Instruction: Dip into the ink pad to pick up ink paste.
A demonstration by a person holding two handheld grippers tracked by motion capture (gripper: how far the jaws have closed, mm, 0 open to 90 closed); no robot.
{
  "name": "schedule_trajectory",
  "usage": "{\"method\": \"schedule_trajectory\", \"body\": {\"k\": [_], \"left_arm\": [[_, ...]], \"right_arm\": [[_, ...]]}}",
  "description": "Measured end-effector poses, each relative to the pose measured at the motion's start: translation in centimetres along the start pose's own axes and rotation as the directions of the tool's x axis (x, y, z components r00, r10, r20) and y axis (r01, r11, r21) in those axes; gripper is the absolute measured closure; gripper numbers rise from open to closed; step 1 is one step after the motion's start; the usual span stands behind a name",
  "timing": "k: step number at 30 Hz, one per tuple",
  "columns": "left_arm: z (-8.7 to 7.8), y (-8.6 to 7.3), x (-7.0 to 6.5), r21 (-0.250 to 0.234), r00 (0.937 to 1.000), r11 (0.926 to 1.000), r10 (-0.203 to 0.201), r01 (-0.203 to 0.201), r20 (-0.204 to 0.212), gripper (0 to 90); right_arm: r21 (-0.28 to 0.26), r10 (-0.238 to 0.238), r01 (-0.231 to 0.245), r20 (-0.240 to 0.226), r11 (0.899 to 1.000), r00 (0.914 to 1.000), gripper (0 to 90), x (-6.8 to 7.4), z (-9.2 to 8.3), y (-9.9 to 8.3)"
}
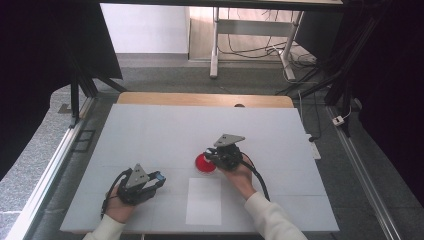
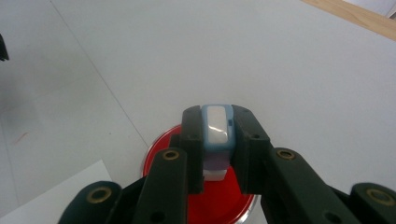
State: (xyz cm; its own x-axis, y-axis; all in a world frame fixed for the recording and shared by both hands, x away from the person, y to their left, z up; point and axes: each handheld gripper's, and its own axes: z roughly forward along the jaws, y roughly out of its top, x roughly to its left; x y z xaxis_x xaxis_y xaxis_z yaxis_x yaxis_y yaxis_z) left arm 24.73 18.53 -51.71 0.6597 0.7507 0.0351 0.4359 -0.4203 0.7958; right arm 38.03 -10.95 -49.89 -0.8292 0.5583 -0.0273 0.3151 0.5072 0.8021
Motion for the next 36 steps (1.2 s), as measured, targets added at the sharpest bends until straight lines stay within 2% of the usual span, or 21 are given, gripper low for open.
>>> {"method": "schedule_trajectory", "body": {"k": [14, 19, 23, 36], "left_arm": [[0.03, 0.01, -0.02, 0.003, 1.0, 1.0, 0.001, -0.001, 0.003, 65.0], [0.0, 0.01, -0.04, 0.002, 1.0, 1.0, 0.0, 0.0, 0.002, 65.0], [-0.03, 0.01, -0.05, 0.001, 1.0, 1.0, -0.001, 0.001, 0.002, 65.0], [0.03, 0.05, -0.11, 0.001, 1.0, 1.0, 0.0, 0.0, 0.006, 65.0]], "right_arm": [[0.005, -0.013, 0.012, 0.028, 1.0, 0.9995, 75.4, 0.2, 0.42, -0.19], [0.037, -0.028, 0.026, 0.045, 0.999, 0.9986, 75.5, 0.52, 0.66, -0.26], [0.032, -0.016, 0.015, 0.032, 0.999, 0.9994, 75.6, 0.36, 0.65, -0.36], [0.035, -0.02, 0.019, 0.037, 0.999, 0.9991, 75.8, 0.45, 0.69, -0.46]]}}
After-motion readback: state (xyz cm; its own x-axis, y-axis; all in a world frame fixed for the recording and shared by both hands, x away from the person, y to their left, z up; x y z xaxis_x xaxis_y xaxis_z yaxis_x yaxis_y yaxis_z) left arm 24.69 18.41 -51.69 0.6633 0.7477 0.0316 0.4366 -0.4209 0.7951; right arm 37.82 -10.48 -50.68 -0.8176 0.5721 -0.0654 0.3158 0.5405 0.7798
